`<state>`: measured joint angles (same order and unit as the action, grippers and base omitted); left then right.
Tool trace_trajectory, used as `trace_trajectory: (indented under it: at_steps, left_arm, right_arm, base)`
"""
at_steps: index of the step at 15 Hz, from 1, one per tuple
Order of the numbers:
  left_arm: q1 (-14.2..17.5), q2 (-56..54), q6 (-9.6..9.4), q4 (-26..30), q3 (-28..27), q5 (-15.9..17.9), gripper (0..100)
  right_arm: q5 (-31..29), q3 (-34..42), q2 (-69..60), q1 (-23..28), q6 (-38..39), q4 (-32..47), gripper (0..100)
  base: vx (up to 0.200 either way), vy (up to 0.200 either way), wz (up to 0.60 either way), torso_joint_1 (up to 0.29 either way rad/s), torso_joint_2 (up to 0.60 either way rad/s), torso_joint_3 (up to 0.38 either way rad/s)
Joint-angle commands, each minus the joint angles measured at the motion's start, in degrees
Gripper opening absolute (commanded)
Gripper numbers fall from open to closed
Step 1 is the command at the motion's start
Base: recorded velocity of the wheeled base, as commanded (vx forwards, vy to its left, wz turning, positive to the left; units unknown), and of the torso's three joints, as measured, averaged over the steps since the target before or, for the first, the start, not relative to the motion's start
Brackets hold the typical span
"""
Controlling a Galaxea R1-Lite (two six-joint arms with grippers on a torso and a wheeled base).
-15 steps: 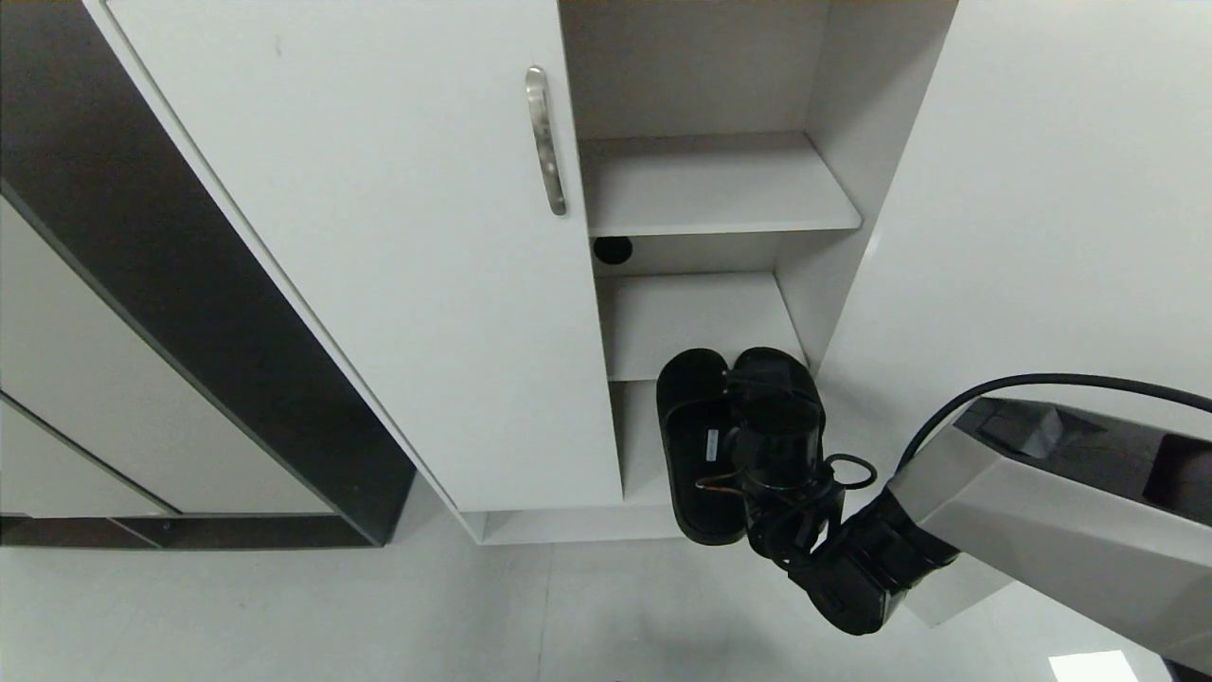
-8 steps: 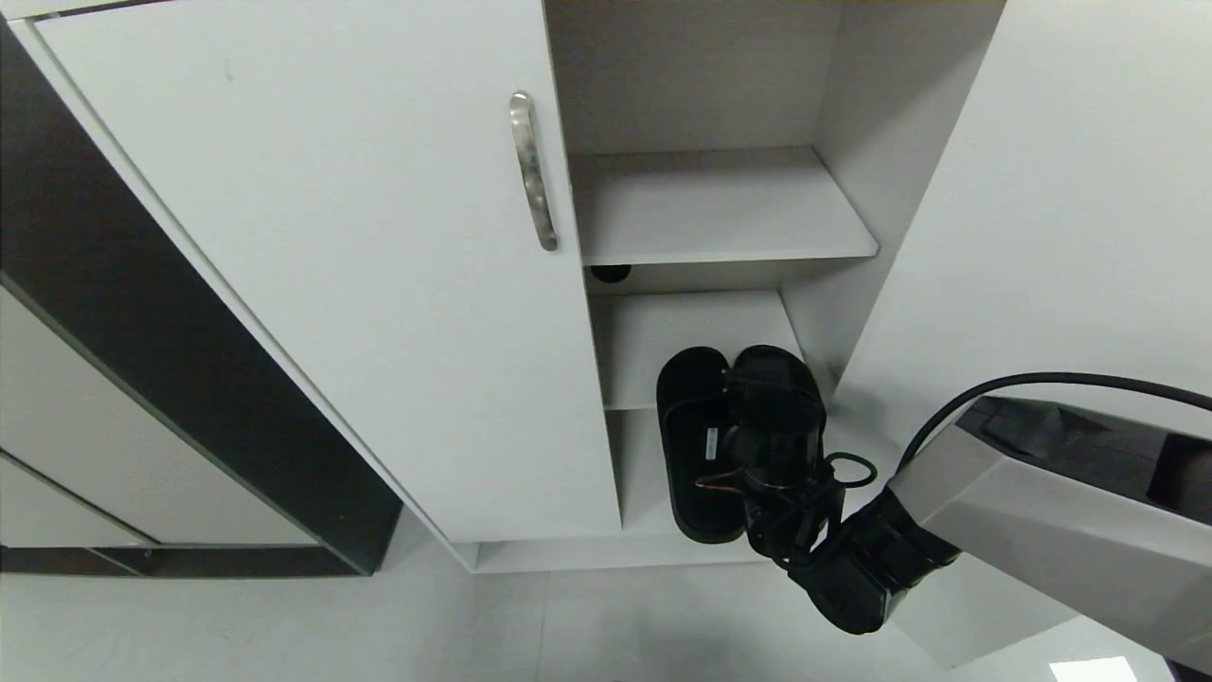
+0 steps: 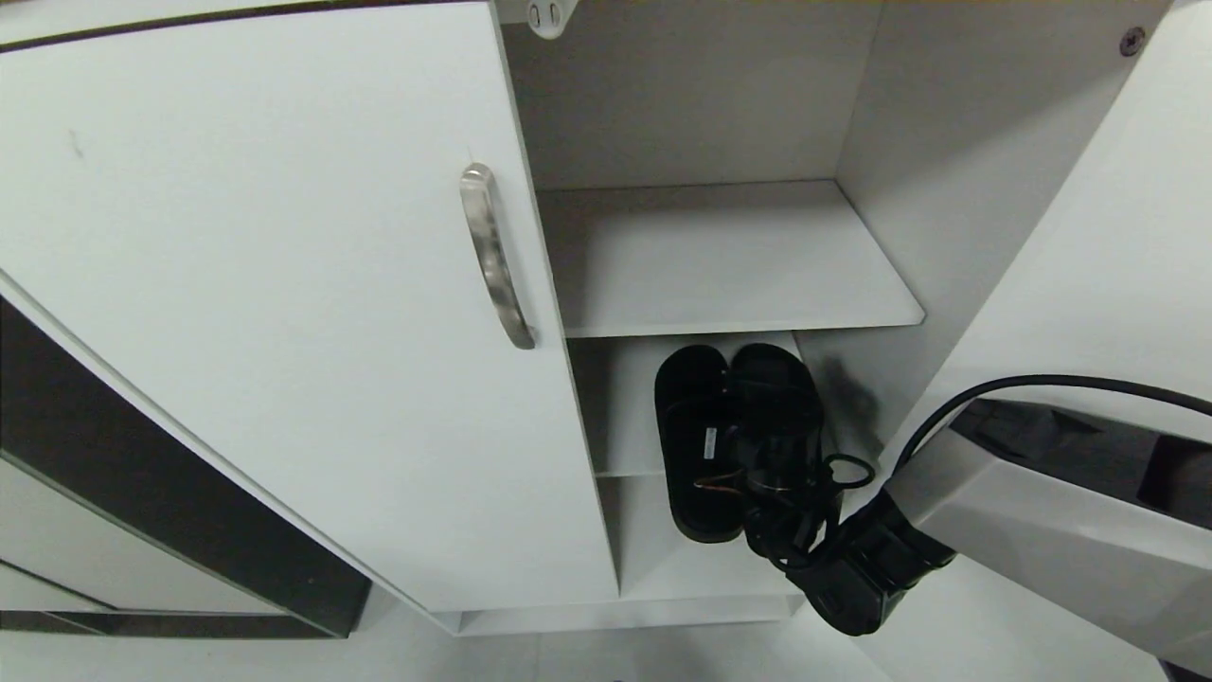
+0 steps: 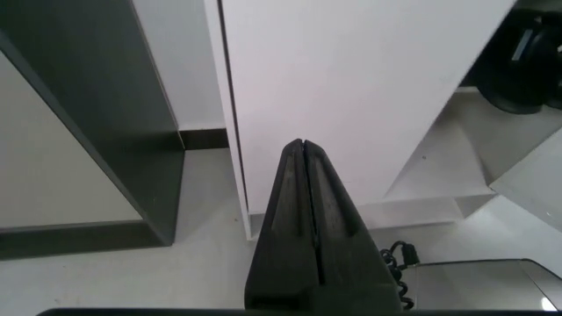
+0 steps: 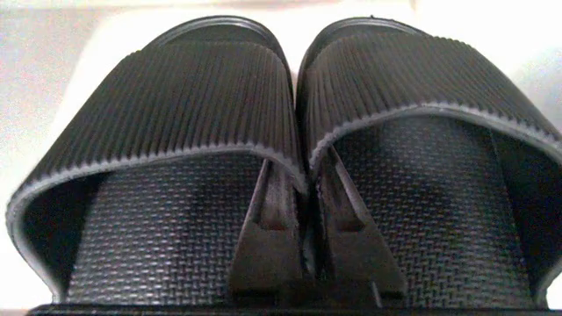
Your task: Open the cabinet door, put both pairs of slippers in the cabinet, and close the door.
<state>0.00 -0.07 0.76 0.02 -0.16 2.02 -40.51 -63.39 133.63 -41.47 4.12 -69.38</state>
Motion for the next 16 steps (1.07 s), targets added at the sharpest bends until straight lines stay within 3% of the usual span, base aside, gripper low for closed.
trace_trajectory:
  at_steps: [1,4,6,11,16]
  left_arm:
    - [0.0,0.1,0.04,0.0,0.0,0.0,0]
    - [0.0,0.1,0.12,0.0,0.0,0.0,0]
    - [0.0,0.1,0.12,0.0,0.0,0.0,0]
    - [0.0,0.1,0.12,0.0,0.0,0.0,0]
    - [0.0,0.1,0.21,0.0,0.0,-0.2,0]
  right_arm:
    - [0.0,0.0,1.5,-0.2,0.0,-0.8,0]
    - [1.1,-1.7,3.3,-0.1,0.0,-1.0,0]
    - [2.1,-7.0,5.6,1.5,-0.3,-0.1,0]
    - [4.2,-22.7,9.1,5.0,-0.3,11.8,0]
    - [4.2,-31.4,13.6,5.9,-0.3,17.7,0]
  base:
    - [0.000,0.000,0.00,0.000,0.00,0.000]
    - [0.000,0.000,0.00,0.000,0.00,0.000]
    - [0.000,0.000,0.00,0.000,0.00,0.000]
    - [0.000,0.000,0.00,0.000,0.00,0.000]
    - [0.000,0.000,0.00,0.000,0.00,0.000]
